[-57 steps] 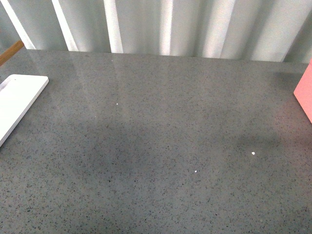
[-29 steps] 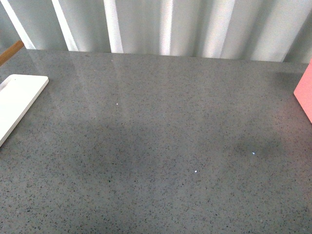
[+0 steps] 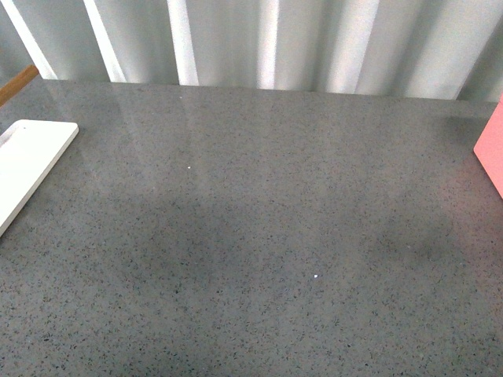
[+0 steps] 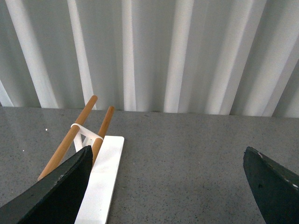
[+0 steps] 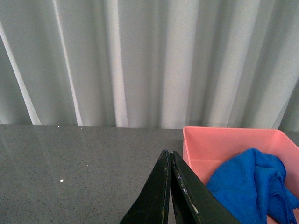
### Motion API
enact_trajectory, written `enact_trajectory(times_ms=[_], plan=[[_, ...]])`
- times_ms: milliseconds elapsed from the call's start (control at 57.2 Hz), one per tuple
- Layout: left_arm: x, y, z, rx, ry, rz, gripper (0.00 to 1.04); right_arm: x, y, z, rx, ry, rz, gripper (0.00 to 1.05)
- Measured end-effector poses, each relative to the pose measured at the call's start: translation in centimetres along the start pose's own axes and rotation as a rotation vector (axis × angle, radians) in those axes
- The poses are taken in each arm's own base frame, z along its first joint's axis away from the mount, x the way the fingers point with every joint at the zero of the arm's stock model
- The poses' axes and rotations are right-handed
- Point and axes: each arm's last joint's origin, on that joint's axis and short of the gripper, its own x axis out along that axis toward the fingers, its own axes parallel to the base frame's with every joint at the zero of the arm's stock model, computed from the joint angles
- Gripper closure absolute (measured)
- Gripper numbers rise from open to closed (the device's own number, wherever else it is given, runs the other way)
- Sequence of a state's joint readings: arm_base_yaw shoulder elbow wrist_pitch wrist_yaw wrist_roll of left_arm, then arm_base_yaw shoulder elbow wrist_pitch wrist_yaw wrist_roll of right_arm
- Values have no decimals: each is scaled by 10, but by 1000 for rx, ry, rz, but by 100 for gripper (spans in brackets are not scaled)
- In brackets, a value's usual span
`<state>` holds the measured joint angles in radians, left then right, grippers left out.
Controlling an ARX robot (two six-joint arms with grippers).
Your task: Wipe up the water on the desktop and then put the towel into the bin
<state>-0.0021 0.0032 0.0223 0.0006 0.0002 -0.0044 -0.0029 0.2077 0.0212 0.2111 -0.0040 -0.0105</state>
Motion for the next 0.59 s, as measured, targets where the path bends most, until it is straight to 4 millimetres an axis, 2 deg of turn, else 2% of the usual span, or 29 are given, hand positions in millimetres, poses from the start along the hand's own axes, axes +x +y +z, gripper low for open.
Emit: enact_trajectory(times_ms=[297, 594], plan=[[0, 0, 0, 0, 0, 0, 7, -13, 0, -3, 0, 6, -3, 102], [0, 0, 0, 0, -1, 0, 7, -14, 0, -3, 0, 7, -3, 99]])
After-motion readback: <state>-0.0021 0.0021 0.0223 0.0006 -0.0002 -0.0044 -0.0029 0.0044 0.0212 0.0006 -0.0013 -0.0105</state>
